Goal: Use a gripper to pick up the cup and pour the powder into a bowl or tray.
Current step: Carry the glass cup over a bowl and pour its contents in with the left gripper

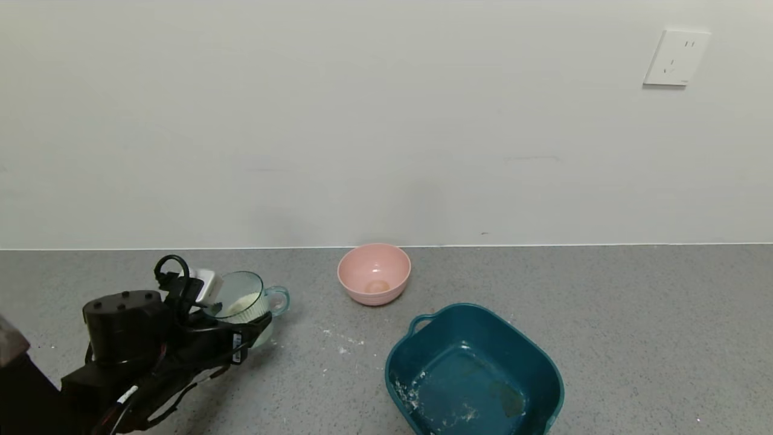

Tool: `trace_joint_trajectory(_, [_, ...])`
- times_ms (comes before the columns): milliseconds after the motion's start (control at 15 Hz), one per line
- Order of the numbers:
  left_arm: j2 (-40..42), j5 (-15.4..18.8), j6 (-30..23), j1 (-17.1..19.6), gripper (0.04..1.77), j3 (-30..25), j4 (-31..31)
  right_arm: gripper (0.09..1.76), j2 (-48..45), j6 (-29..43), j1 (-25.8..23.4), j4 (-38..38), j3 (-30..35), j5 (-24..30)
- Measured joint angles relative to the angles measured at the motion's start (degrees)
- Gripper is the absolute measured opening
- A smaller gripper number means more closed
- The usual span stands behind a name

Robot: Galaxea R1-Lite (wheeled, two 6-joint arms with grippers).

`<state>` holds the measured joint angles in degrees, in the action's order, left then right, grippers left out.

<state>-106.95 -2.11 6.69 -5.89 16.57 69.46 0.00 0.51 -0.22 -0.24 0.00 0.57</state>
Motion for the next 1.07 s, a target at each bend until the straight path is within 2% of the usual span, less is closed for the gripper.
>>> trace_joint_trajectory(267, [6.27,-1.28,0.72,-1.52,1.29,11.70,-18.09,1.71,0.00,0.00,0.04,0.00,0.00,0.00])
trace_joint_trajectory(400, [8.08,-3.51,1.22,-4.55,1.29,17.25,-24.37,1.71,0.00,0.00,0.00,0.00,0.00,0.00])
trace_joint_trajectory(733, [9.22,-9.00,3.96,-13.59,1.29,26.06,-32.09,1.71,0.00,0.01,0.00,0.00,0.00,-0.02])
trace_joint_trajectory(867, [9.22,-10.23,6.01,-16.57,1.29,28.83,-35.51,1.71,0.00,0.01,0.00,0.02,0.00,-0.02])
trace_joint_trajectory(1067, [9.00,-12.63,11.89,-21.04,1.29,31.81,-38.42,1.71,0.00,0.00,0.00,0.00,0.00,-0.02])
